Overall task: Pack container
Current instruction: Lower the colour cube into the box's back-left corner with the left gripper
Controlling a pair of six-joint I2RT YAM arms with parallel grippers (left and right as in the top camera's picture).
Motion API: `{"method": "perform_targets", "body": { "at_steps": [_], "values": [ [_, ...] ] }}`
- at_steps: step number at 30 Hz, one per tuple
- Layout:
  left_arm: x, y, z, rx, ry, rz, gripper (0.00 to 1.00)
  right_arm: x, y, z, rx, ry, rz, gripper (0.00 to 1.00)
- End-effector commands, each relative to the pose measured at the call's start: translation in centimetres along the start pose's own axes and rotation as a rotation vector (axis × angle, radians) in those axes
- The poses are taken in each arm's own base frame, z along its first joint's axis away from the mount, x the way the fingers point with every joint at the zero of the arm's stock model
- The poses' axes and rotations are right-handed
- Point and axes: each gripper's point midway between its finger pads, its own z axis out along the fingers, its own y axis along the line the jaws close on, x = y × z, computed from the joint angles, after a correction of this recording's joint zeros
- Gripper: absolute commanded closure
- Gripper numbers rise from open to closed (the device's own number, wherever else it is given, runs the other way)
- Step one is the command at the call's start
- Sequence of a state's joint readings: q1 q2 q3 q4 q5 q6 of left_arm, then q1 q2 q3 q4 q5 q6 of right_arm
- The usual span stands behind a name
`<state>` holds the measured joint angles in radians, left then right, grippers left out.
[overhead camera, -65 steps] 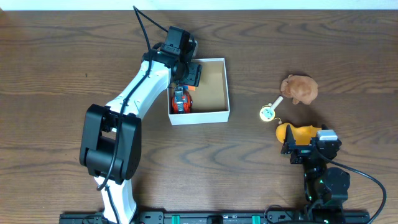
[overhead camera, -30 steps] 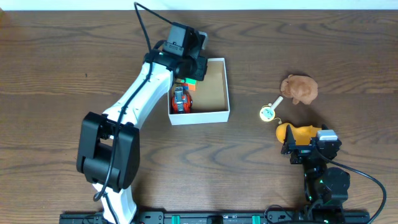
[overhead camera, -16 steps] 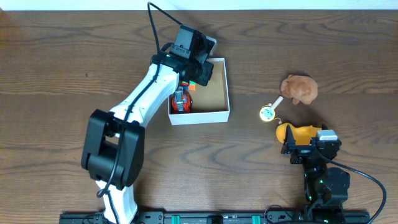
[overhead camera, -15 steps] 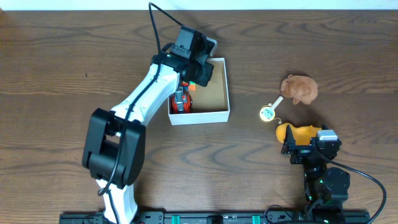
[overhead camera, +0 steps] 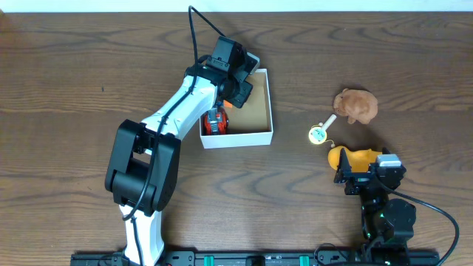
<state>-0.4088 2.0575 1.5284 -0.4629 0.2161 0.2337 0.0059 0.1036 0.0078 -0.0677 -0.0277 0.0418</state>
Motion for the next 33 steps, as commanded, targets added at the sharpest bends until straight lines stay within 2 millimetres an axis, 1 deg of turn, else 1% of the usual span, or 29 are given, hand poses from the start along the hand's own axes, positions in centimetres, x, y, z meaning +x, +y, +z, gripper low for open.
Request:
{"method": "perform_targets", "body": {
  "at_steps": [1,9,19,25,28,33],
  "values": [
    [0.7,0.9,1.0,-0.042,0.031,0.042,0.94,0.1,-0.1,0.0,0.002,0.002,0.008,0.01],
    [0.8,1.0,1.1,-0.042,0.033,0.043,0.94,0.1,-0.1,0.0,0.002,0.002,0.008,0.01],
    [1.0,2.3,1.1,-0.117,0.052,0.085,0.94,0.1,-0.1,0.0,0.002,0.002,0.008,0.01],
    [1.1,2.3,1.1,-0.117,0.053,0.085,0.94,0.1,-0.1,0.0,0.002,0.002,0.008,0.01],
    [1.3,2.9,1.0,-0.155,0.065,0.084,0.94,0.1,-0.1,0.0,0.002,0.002,0.008,0.01],
    [2.2,3.9,0.7,-0.212,0.109,0.088,0.94,0.1,-0.1,0.0,0.002,0.002,0.008,0.01]
  ]
}}
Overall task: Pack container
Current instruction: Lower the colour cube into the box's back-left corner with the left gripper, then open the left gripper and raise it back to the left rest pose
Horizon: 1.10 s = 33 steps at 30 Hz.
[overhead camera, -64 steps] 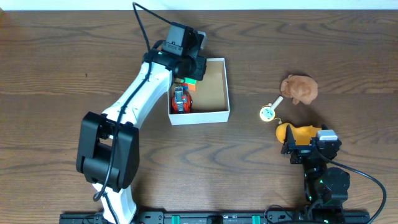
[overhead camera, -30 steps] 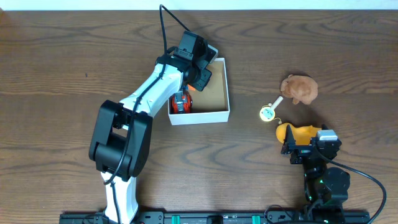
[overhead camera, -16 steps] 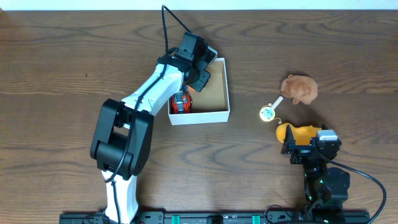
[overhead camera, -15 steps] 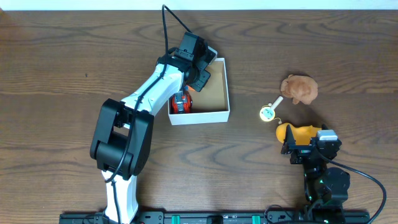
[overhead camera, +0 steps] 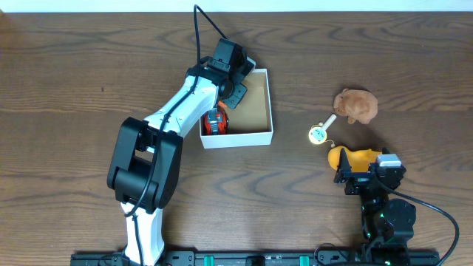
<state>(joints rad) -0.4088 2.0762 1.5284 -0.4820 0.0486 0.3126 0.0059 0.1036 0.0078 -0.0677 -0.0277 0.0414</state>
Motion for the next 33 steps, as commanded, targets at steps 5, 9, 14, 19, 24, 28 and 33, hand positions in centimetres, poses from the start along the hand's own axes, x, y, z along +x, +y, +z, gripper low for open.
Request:
{"method": "perform_targets", "body": {
  "at_steps": [5,9,14,19,24,28,33],
  "values": [
    [1.5,0.8,0.4,-0.047,0.067,0.014,0.94,0.1,-0.1,0.0,0.002,0.002,0.008,0.01],
    [1.5,0.8,0.4,-0.047,0.070,0.014,0.94,0.1,-0.1,0.0,0.002,0.002,0.008,0.01],
    [2.0,2.6,0.2,-0.153,0.097,0.016,0.94,0.1,-0.1,0.0,0.002,0.002,0.008,0.01],
    [1.9,3.9,0.0,-0.227,0.101,0.015,0.94,0.1,-0.1,0.0,0.002,0.002,0.008,0.01],
    [0.9,4.1,0.0,-0.239,0.052,-0.036,0.94,0.1,-0.1,0.0,0.002,0.002,0.008,0.01],
    [0.3,4.1,0.0,-0.244,0.026,-0.055,0.94,0.1,-0.1,0.0,0.002,0.002,0.008,0.01],
    [0.1,4.2,-0.1,-0.245,0.021,-0.055,0.94,0.1,-0.1,0.0,0.002,0.002,0.008,0.01]
  ]
}}
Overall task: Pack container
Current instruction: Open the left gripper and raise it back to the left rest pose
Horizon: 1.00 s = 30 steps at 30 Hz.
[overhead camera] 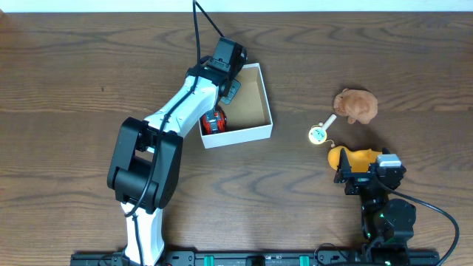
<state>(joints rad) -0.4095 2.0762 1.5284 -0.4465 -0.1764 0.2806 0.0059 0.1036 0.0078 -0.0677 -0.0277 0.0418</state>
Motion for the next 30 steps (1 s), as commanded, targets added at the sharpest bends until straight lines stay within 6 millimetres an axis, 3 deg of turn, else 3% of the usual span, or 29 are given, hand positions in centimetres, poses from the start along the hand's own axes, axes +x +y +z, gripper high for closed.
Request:
{"method": "perform_targets", "body": {
  "at_steps": [1,6,12,15,18,20,26,30],
  "values": [
    [-0.2,0.2,0.2,-0.019,-0.002,-0.020,0.94,0.1,-0.1,0.0,0.002,0.002,0.008,0.01],
    [-2.3,0.5,-2.1,-0.026,-0.075,-0.025,0.94,0.1,-0.1,0.0,0.002,0.002,0.008,0.01],
    [-5.1,1.3,-7.3,-0.039,-0.196,-0.039,0.92,0.1,-0.1,0.0,0.002,0.002,0.008,0.01],
    [-6.1,2.2,-10.0,-0.051,-0.253,-0.054,0.83,0.1,-0.1,0.0,0.002,0.002,0.008,0.01],
    [-7.0,3.4,-12.3,-0.067,-0.310,-0.076,0.62,0.1,-0.1,0.0,0.002,0.002,0.008,0.01],
    [-7.6,4.7,-13.7,-0.086,-0.355,-0.101,0.48,0.1,-0.1,0.0,0.002,0.002,0.008,0.01],
    [-9.1,10.5,-16.8,-0.157,-0.496,-0.275,0.47,0.1,-0.1,0.0,0.002,0.002,0.008,0.01],
    [-9.1,14.6,-17.8,-0.213,-0.555,-0.372,0.47,0.1,-0.1,0.0,0.002,0.002,0.008,0.01]
  ]
}}
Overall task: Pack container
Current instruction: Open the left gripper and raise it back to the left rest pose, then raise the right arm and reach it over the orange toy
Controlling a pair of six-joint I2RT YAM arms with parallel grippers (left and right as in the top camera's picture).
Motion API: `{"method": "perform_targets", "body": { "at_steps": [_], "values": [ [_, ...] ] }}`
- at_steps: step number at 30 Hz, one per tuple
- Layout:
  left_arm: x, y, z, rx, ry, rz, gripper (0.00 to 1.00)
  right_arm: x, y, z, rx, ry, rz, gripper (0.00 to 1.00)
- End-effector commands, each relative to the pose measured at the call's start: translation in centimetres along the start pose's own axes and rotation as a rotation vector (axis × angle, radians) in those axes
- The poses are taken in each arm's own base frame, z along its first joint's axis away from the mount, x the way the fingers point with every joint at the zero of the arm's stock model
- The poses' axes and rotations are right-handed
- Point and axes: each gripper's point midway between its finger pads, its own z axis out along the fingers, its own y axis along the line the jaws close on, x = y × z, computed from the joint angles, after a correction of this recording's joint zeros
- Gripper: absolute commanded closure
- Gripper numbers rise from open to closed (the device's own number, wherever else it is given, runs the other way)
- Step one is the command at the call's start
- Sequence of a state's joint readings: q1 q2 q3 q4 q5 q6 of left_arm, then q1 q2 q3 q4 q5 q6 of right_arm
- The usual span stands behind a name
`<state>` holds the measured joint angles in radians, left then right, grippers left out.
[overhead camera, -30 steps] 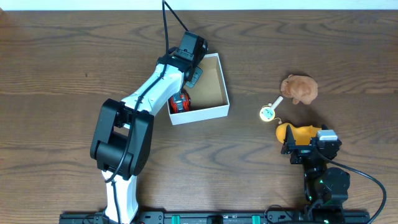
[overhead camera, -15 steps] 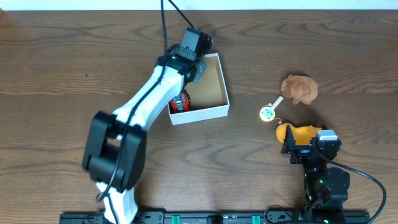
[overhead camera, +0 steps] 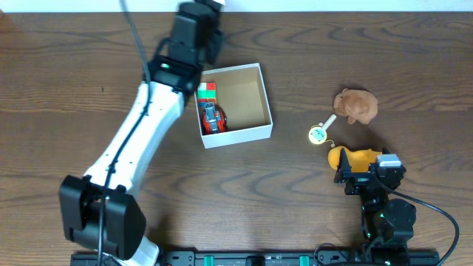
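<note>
A white open box (overhead camera: 251,131) lies at mid-table. Against its left wall sit a red toy (overhead camera: 213,118) and a green-and-red piece (overhead camera: 206,90); the remaining floor of the box is bare. My left gripper (overhead camera: 208,41) is raised high over the table's far edge, up and left of the box. Its fingers are hidden under the wrist, and nothing hangs from it. A brown plush (overhead camera: 355,105), a small round white-and-green tag (overhead camera: 318,134) and a yellow toy (overhead camera: 346,157) lie at the right. My right gripper (overhead camera: 361,176) rests folded just behind the yellow toy, its jaws not discernible.
The left arm's white link slants from the bottom left up to the box's left side. The right arm's base and cable occupy the bottom right corner. Bare wood lies between the box and the toys on the right.
My left gripper was down at the box's far left corner; now it is raised up and left of the box. The green-and-red piece now shows in the box. The box sits squarer.
My left gripper was low inside the box beside the red toy. It then stood nearer the far left corner, and the box turned slightly askew. Now the arm is up and away, with the items lying in the box. The right arm and the toys beside it stayed still.
</note>
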<state>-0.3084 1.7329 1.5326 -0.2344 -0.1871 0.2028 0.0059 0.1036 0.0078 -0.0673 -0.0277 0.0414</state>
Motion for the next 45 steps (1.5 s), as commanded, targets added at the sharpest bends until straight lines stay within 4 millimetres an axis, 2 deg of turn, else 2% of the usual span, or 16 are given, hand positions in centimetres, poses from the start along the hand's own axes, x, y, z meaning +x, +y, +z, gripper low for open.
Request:
{"method": "perform_targets", "body": {
  "at_steps": [1,5,9,12,15,18,19,20,33,45],
  "values": [
    [-1.9,4.3,-0.6,-0.079,-0.065,-0.099,0.47,0.1,-0.1,0.0,0.002,0.003,0.008,0.01],
    [-1.8,10.0,-0.6,-0.222,-0.092,-0.197,0.47,0.1,-0.1,0.0,0.002,0.003,0.008,0.01],
    [0.1,16.5,-1.2,-0.399,-0.068,-0.285,0.47,0.1,-0.1,0.0,0.002,0.003,0.008,0.01],
    [1.6,19.3,-1.5,-0.449,-0.046,-0.346,0.46,0.1,-0.1,0.0,0.002,0.003,0.008,0.01],
    [2.8,20.9,-1.8,-0.479,-0.028,-0.410,0.31,0.1,-0.1,0.0,0.002,0.003,0.008,0.01],
    [3.4,21.1,-1.8,-0.482,-0.002,-0.410,0.13,0.1,-0.1,0.0,0.002,0.003,0.008,0.01],
    [3.6,21.0,-1.8,-0.481,0.007,-0.409,0.04,0.1,-0.1,0.0,0.002,0.003,0.008,0.01],
    [3.8,20.9,-1.8,-0.479,0.014,-0.407,0.02,0.1,-0.1,0.0,0.002,0.003,0.008,0.01],
    [8.2,19.3,-2.0,-0.454,0.214,-0.370,0.02,0.1,-0.1,0.0,0.002,0.003,0.008,0.01],
    [8.9,19.1,-2.2,-0.451,0.248,-0.364,0.02,0.1,-0.1,0.0,0.002,0.003,0.008,0.01]
  ]
}}
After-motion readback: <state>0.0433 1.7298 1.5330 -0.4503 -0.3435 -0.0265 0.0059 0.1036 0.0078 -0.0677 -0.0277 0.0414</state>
